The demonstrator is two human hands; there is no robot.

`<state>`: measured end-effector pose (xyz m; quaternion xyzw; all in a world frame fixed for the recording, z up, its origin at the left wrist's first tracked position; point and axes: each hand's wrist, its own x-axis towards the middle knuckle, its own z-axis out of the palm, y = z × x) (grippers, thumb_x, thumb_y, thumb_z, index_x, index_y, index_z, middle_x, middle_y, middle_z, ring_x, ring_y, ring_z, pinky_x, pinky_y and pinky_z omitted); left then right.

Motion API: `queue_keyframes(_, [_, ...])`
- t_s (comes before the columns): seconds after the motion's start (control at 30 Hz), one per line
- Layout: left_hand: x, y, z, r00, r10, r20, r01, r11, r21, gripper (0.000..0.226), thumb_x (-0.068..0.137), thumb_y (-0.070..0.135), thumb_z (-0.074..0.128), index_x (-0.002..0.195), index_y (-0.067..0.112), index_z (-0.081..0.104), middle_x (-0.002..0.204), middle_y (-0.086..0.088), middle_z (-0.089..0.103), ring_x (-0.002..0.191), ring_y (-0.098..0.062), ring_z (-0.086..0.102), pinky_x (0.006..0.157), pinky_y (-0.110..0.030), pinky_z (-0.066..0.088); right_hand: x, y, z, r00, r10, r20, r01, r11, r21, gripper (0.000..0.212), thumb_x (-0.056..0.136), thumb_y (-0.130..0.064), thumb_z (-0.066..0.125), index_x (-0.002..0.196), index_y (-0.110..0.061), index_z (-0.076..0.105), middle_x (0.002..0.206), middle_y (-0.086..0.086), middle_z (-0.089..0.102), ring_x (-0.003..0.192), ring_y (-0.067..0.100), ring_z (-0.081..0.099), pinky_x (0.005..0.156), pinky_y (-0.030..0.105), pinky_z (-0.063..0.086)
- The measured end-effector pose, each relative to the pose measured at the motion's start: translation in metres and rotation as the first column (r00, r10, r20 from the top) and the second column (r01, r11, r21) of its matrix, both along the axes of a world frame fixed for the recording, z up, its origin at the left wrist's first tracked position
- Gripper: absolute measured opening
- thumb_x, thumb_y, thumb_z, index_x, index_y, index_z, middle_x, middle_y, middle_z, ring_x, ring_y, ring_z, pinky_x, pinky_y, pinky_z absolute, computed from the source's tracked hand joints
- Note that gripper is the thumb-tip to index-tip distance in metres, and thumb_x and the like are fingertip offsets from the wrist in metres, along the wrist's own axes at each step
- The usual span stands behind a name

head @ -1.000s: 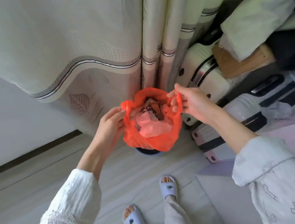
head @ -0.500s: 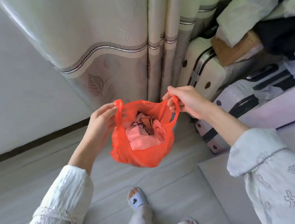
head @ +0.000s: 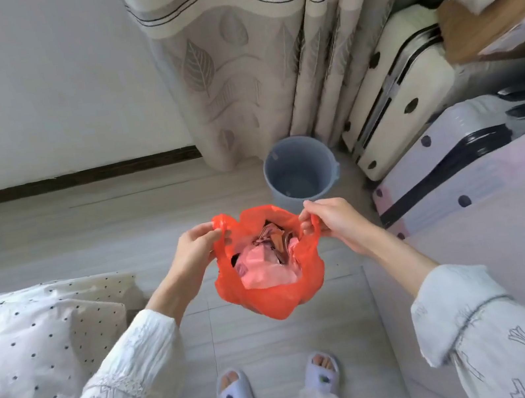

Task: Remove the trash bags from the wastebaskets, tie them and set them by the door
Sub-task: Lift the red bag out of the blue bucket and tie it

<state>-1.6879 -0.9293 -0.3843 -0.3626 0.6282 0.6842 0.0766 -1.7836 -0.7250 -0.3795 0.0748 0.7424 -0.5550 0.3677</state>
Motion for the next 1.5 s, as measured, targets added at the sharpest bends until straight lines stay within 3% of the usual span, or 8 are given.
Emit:
queue_keyframes(0.3, [0.026, 0.012, -0.172, 0.968, -0.232, 0.091, 0.248, 0.938, -0.241, 0.014, 0.085, 0.004, 0.055, 0.078, 0.016, 0.057, 0.075, -0.003, 0.059, 0.072, -0.017, 0.054, 0.062, -0.024, 0.044, 0.036, -0.003, -0.182, 0.944, 0.049, -0.328, 0.068, 0.94, 0.335, 0.024, 0.088, -0.017, 0.05, 0.064, -0.015, 0.054, 0.062, 0.002, 0.05, 0.063, 0.028, 0.062, 0.066, 0.035, 0.049])
queue_keyframes(0.43, [0.036, 0.018, -0.264, 0.944, -0.304, 0.126, 0.329, 0.881, -0.339, 0.019, 0.08, 0.023, 0.063, 0.089, 0.006, 0.059, 0.101, -0.009, 0.056, 0.094, -0.024, 0.058, 0.089, -0.04, 0.049, 0.048, -0.006, -0.27, 0.913, 0.036, -0.406, 0.148, 0.9, 0.411, 0.022, 0.089, -0.017, 0.052, 0.075, -0.005, 0.063, 0.083, 0.006, 0.046, 0.089, 0.03, 0.056, 0.079, 0.03, 0.039])
queue_keyframes(0.63, [0.003, 0.015, -0.349, 0.964, -0.088, -0.253, -0.031, 0.902, -0.431, 0.009, 0.082, 0.011, 0.063, 0.089, 0.016, 0.059, 0.109, -0.004, 0.04, 0.114, -0.022, 0.048, 0.083, -0.001, 0.038, 0.03, -0.014, -0.348, 0.767, -0.148, -0.624, 0.302, 0.942, 0.148, 0.023, 0.085, -0.012, 0.056, 0.063, -0.017, 0.051, 0.083, -0.007, 0.045, 0.088, 0.024, 0.054, 0.083, 0.03, 0.042])
queue_keyframes(0.93, [-0.048, -0.01, -0.404, 0.73, -0.143, -0.668, -0.051, 0.964, -0.262, 0.04, 0.081, 0.025, 0.059, 0.111, 0.049, 0.046, 0.125, 0.002, 0.058, 0.117, -0.009, 0.054, 0.1, -0.026, 0.042, -0.022, -0.053, -0.391, 0.641, -0.46, -0.614, 0.252, 0.882, -0.399, 0.017, 0.088, -0.01, 0.057, 0.105, -0.012, 0.058, 0.084, 0.002, 0.064, 0.078, 0.002, 0.062, 0.079, 0.011, 0.045])
queue_keyframes(1.13, [-0.056, -0.021, -0.426, 0.672, -0.231, -0.703, -0.076, 0.923, -0.376, 0.04, 0.096, 0.011, 0.036, 0.13, 0.031, 0.03, 0.11, -0.028, 0.059, 0.101, -0.039, 0.061, 0.079, -0.036, 0.054, -0.024, -0.057, -0.427, 0.747, -0.224, -0.626, 0.068, 0.962, -0.263, 0.056, 0.098, -0.011, 0.035, 0.148, -0.024, 0.013, 0.099, 0.01, 0.058, 0.041, 0.001, 0.055, 0.043, 0.015, 0.046])
queue_keyframes(1.27, [-0.054, -0.016, -0.423, 0.713, -0.206, -0.67, -0.13, 0.9, -0.415, 0.037, 0.096, 0.005, 0.029, 0.124, 0.029, 0.032, 0.13, -0.022, 0.051, 0.104, -0.039, 0.057, 0.066, -0.026, 0.048, -0.028, -0.057, -0.423, 0.66, -0.304, -0.687, 0.183, 0.952, -0.245, 0.016, 0.096, -0.018, 0.037, 0.098, -0.025, 0.051, 0.063, -0.011, 0.038, 0.04, 0.001, 0.036, 0.048, 0.018, 0.03])
queue_keyframes(1.37, [-0.048, -0.016, -0.423, 0.759, -0.086, -0.645, -0.199, 0.914, -0.355, 0.004, 0.097, 0.033, 0.035, 0.094, 0.03, 0.035, 0.067, -0.008, 0.049, 0.045, -0.006, 0.04, 0.047, -0.022, 0.036, -0.023, -0.054, -0.42, 0.64, -0.285, -0.714, 0.158, 0.958, -0.241, 0.024, 0.092, -0.019, 0.046, 0.069, -0.025, 0.044, 0.058, -0.009, 0.037, 0.048, 0.004, 0.032, 0.054, 0.022, 0.028])
queue_keyframes(1.5, [-0.042, -0.024, -0.428, 0.773, 0.018, -0.634, -0.243, 0.932, -0.269, 0.027, 0.088, 0.039, 0.053, 0.085, 0.023, 0.032, 0.058, 0.002, 0.041, 0.04, -0.007, 0.036, 0.04, -0.022, 0.032, -0.018, -0.054, -0.418, 0.662, -0.273, -0.698, 0.126, 0.959, -0.255, 0.024, 0.091, -0.018, 0.05, 0.069, -0.024, 0.048, 0.054, -0.01, 0.035, 0.044, 0.003, 0.031, 0.052, 0.022, 0.028])
